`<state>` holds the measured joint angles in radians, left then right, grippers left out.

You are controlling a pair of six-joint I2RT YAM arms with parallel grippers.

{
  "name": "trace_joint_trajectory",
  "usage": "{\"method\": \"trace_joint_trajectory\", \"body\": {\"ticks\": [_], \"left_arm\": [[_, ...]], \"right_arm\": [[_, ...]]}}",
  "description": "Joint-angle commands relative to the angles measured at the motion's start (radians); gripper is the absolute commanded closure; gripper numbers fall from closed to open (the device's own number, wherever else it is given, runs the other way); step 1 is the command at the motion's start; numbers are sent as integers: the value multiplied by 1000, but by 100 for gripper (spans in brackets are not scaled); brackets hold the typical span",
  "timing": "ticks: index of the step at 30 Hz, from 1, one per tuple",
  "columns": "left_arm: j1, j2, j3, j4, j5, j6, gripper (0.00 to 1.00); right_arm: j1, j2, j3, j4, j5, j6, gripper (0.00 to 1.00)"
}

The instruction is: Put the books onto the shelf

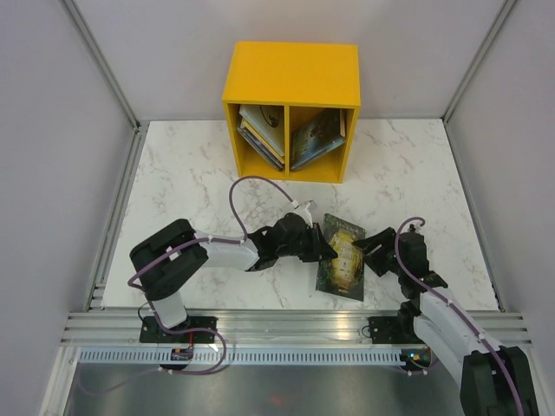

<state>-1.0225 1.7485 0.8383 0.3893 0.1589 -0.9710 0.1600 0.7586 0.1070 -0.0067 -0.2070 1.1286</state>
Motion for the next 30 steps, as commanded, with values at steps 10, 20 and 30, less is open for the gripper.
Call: {"method": "trace_joint_trajectory", "body": {"ticks": [10, 20, 30], "left_arm": [[-19, 14, -48, -1, 13, 150, 98], [-16, -288, 27, -371, -574, 509, 98], [2, -350, 180, -153, -849, 914, 98]], "right_arm": [[30, -54, 0, -38, -39, 34, 32], [30, -183, 166, -268, 106, -41, 29], [30, -182, 209, -311, 130, -64, 26]]}}
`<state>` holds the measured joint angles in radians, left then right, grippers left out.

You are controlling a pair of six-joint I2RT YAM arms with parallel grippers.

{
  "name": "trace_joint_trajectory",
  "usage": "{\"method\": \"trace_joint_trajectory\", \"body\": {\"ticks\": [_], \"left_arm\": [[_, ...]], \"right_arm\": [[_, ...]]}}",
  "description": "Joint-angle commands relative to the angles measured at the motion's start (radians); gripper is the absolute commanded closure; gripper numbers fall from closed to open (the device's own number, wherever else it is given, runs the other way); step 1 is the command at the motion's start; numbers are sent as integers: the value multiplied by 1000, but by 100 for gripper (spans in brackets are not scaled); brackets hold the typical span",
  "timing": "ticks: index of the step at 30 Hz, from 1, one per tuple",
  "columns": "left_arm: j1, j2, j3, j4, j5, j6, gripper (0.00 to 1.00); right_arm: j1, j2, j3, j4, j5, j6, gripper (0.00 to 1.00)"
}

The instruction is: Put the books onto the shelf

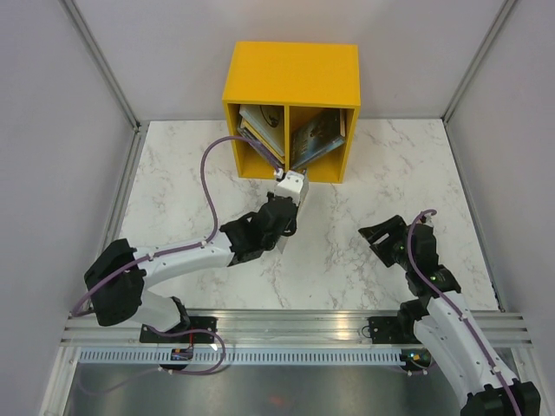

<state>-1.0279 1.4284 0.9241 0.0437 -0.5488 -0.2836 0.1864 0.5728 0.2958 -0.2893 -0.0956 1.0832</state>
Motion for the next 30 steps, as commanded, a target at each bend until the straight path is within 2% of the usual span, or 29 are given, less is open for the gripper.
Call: {"method": "trace_joint_trajectory", "body": {"ticks": [1, 9, 12, 16, 23, 30], "left_arm": [[20, -14, 114, 203, -145, 239, 98], [40, 49, 226, 369, -160, 386, 98], [40, 59, 199, 564, -151, 451, 98], [42, 104, 206, 712, -149, 538, 98], [42, 230, 271, 925, -140, 659, 98], [46, 391, 366, 1097, -109, 817, 98]], "right_arm": [[4, 4, 16, -28, 19, -20, 27], [4, -21, -3, -28, -6, -20, 27], [4, -5, -14, 15, -21, -16, 27], [4, 15, -14, 27, -21, -25, 27], [4, 36, -21, 52, -15, -32, 27], [4, 97, -63, 159, -19, -17, 27]]}}
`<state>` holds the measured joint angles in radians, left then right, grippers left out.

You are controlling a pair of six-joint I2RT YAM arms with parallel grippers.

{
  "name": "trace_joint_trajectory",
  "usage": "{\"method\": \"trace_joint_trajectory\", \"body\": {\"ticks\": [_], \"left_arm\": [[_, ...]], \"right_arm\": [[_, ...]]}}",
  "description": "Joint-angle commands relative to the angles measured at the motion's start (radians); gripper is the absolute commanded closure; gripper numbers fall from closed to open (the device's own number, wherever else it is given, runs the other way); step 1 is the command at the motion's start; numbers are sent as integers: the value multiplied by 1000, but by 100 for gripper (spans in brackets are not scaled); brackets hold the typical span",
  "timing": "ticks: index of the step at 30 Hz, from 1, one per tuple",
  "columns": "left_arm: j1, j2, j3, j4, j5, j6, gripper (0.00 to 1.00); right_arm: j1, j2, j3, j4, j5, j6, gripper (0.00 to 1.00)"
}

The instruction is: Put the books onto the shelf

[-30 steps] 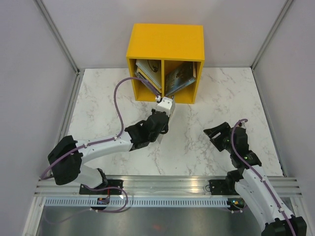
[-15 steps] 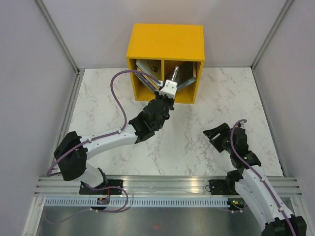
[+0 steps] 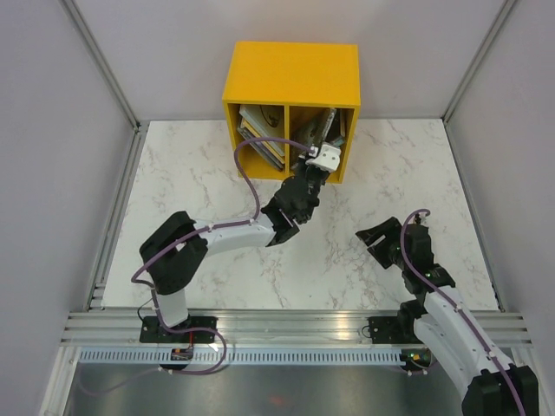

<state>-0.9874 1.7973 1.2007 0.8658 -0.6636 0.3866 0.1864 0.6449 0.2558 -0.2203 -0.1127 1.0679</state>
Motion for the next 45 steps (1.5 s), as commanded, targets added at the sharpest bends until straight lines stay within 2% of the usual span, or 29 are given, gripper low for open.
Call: {"method": "trace_joint_trajectory", "body": {"ticks": [1, 11, 19, 23, 30, 39, 45], "left_arm": [[7, 51, 109, 280, 21, 165, 98], [67, 201, 212, 383, 128, 232, 98], [111, 293, 266, 469, 229, 382, 98], [160, 309, 228, 516, 294, 348, 98], [260, 370, 189, 467, 253, 166, 98], [289, 370, 51, 470, 255, 109, 98], [288, 347, -4, 314, 292, 74, 98]], "right_arm": [[2, 35, -30, 105, -4, 1, 27], [4, 220, -59, 301, -27, 1, 27], [4, 377, -70, 452, -48, 9, 28], [4, 444, -70, 527, -57, 17, 29], [2, 533, -47, 581, -84, 26, 30], [4, 504, -59, 572, -85, 38, 31], [2, 434, -79, 533, -82, 52, 32]]}}
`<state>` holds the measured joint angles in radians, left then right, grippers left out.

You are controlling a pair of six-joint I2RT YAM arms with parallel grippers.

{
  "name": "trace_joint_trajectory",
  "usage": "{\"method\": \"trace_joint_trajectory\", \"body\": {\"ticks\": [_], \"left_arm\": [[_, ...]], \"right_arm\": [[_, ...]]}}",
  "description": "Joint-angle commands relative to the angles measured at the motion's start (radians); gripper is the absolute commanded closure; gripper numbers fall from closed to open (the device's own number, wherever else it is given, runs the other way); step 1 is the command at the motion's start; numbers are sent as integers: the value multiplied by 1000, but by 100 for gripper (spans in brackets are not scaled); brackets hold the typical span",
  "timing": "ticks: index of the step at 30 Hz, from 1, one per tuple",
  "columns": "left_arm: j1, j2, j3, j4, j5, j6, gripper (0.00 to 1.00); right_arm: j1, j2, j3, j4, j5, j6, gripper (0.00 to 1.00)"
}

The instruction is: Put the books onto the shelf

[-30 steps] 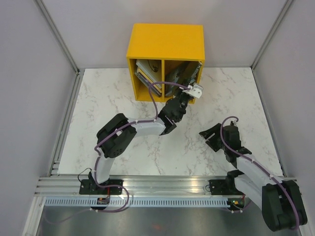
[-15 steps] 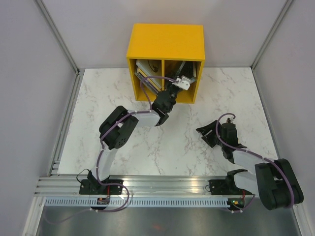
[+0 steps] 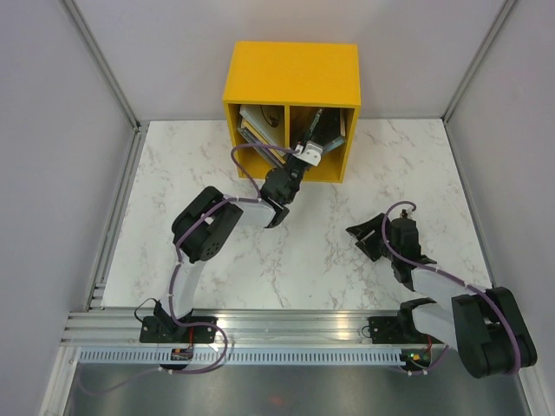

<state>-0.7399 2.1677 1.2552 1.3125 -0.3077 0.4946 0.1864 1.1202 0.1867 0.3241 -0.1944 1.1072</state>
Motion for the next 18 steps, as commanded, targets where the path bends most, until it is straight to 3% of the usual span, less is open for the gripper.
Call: {"method": "trace_joint_trajectory", "body": {"ticks": [1, 5, 9, 11, 12, 17, 18], "left_arm": [[40, -28, -68, -148, -65, -40, 98], [39, -43, -73, -292, -97, -65, 98], [34, -51, -18, -546, -106, -79, 96], [28, -55, -8, -648, -107, -83, 89], [27, -58, -1, -673, -103, -91, 81], [25, -69, 55, -960, -80, -158, 70], [27, -71, 64, -987, -88, -172, 61]], "right_arm": [[4, -52, -12, -19, -2, 13, 32], [5, -121, -10, -83, 7, 10, 32], [4, -163, -15, -114, 12, 8, 32], [2, -175, -18, -122, 9, 11, 32], [4, -177, -20, -125, 6, 11, 31], [2, -201, -23, -152, 0, 6, 31], [4, -207, -23, -157, 1, 5, 32]]}}
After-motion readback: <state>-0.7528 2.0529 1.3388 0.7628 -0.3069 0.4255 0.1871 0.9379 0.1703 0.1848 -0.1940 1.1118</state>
